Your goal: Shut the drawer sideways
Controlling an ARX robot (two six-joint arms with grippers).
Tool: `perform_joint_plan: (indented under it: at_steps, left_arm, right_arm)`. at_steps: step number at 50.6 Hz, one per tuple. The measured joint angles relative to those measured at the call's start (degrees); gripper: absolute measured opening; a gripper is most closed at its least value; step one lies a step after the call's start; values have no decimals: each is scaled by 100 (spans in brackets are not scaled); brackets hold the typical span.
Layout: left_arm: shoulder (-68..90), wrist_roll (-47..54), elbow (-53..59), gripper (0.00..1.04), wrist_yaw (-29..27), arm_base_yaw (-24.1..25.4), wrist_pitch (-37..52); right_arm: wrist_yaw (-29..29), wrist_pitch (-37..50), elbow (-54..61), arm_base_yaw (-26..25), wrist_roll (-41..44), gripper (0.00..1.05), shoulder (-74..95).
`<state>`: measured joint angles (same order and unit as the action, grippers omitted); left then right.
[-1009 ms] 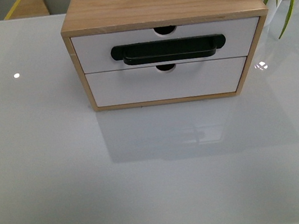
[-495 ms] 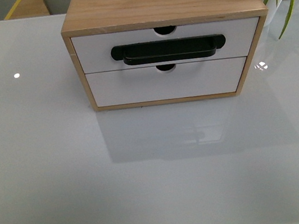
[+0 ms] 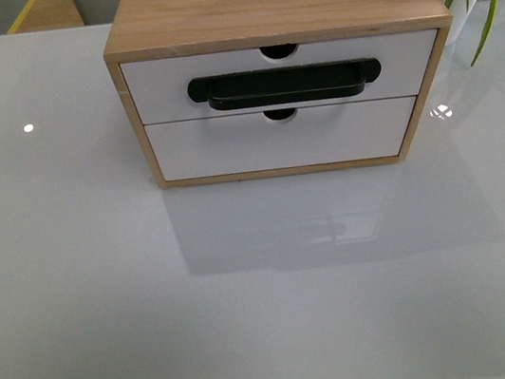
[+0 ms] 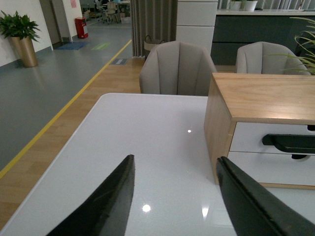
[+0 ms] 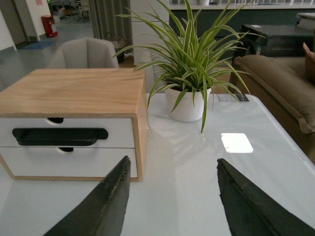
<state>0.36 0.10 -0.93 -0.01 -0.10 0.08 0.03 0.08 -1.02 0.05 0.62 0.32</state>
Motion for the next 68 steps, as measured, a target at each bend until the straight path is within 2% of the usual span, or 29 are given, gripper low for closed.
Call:
perform_joint_plan:
  at_steps: [9,11,14,68]
  left_arm:
    - [0,0,0,92,0,0,0]
    - [0,7,0,98,0,0,0]
    - [0,2,0,96,0,0,0]
    - [0,2,0,96,0,0,0]
  right_arm:
    - [0,0,0,0,0,93,0]
    - [0,0,0,0,-4,97,0]
    - [0,0,0,0,-4,96,0]
    - [0,0,0,0,-2,96,0]
